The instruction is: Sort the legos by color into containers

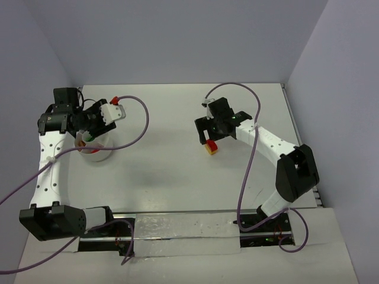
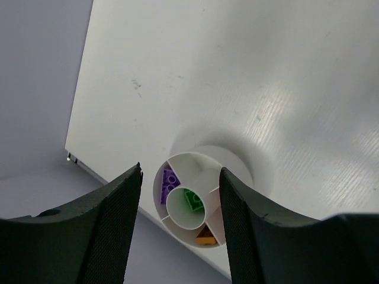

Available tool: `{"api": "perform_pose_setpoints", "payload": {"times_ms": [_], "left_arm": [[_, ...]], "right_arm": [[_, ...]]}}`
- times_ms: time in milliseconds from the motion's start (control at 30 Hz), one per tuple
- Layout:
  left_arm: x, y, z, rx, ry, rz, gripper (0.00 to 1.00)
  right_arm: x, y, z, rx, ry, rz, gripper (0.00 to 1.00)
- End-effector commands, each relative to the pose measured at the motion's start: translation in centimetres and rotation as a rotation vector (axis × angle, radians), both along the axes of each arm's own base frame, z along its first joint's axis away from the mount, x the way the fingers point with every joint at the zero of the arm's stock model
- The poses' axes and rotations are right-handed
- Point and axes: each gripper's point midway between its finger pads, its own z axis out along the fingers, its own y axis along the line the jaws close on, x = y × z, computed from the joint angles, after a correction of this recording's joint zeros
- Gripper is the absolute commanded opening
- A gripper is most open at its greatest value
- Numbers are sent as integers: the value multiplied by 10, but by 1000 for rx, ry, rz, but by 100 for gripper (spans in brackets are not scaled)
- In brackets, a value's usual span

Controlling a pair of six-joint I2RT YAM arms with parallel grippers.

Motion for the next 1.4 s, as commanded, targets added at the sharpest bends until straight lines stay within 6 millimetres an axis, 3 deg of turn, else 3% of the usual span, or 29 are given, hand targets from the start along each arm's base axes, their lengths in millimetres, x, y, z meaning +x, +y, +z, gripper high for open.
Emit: {"api": "perform_pose_setpoints", "payload": {"times_ms": [0, 200, 467, 700, 833, 1000, 1033, 1100, 1167, 1300, 1367], "left_arm": [[-3, -25, 15, -109, -10, -33, 61], [-11, -37, 7, -138, 19, -54, 61], [-14, -47, 1, -148, 40, -71, 61], [-13, -47, -3, -146, 45, -69, 61], [-13, -50, -7, -166, 58, -74, 60], [-21, -64, -8, -258, 99, -92, 59], [-25, -74, -3, -335, 126, -88, 60], [-34, -88, 3, -433, 165, -120, 60], [-53, -110, 10, -583, 255, -181, 62], [-76, -135, 25, -818, 414, -226, 64], [-82, -140, 30, -867, 452, -238, 65]], "right_arm": [[15, -15, -8, -75, -37, -31, 90], [21, -11, -24, -91, -11, -8, 81], [29, -8, -44, -117, 17, 8, 60], [29, -6, -55, -132, 47, 31, 52], [29, -5, -55, -132, 46, 39, 29], [23, 12, -24, -22, 15, 102, 4], [13, 33, -6, 93, 22, 181, 1], [-2, 55, 20, 221, 11, 310, 0], [-29, 85, 57, 430, 26, 463, 0], [-66, 117, 125, 715, 20, 649, 0], [-82, 125, 146, 792, 40, 724, 0]]}}
